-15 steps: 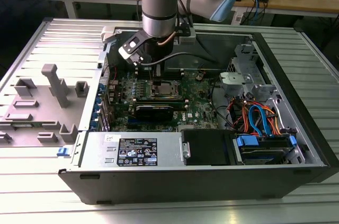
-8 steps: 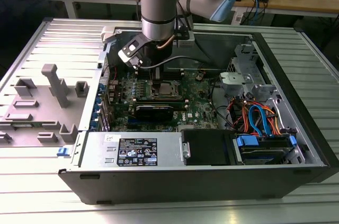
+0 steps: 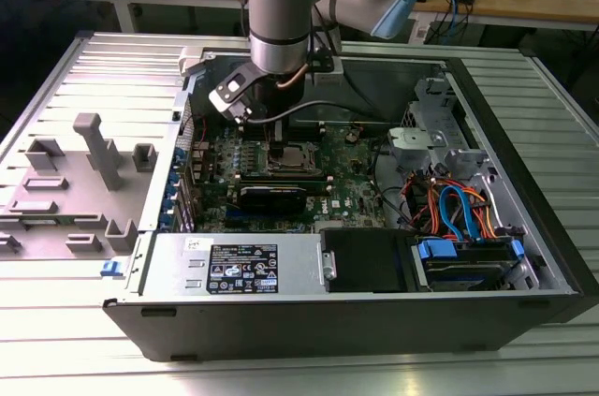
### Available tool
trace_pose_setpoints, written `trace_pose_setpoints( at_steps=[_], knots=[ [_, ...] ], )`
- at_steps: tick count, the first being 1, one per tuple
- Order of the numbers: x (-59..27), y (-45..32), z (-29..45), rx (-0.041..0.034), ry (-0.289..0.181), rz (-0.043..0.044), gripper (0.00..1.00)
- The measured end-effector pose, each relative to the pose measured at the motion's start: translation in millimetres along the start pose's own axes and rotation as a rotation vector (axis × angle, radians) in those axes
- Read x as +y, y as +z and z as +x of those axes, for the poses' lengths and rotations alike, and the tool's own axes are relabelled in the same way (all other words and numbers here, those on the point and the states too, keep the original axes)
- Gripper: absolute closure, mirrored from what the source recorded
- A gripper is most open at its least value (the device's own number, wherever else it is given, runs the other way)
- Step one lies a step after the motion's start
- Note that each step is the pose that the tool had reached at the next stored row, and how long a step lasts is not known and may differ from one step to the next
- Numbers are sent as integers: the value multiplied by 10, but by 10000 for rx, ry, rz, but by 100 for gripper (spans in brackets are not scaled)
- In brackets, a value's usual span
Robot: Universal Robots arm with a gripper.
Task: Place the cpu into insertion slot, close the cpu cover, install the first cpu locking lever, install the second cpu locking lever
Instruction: 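Close the cpu cover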
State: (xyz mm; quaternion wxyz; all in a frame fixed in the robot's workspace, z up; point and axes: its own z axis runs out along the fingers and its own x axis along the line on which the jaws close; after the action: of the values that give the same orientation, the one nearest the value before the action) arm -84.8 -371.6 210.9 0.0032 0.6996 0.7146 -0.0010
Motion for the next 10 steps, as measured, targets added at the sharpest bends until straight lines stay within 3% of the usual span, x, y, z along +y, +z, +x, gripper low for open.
trace_pose_setpoints(
  at_steps=[4, 10],
  knots=[
    [30, 0, -1, 0, -5, -1, 89],
    [205, 5, -4, -9, -5, -1, 89]
  ],
)
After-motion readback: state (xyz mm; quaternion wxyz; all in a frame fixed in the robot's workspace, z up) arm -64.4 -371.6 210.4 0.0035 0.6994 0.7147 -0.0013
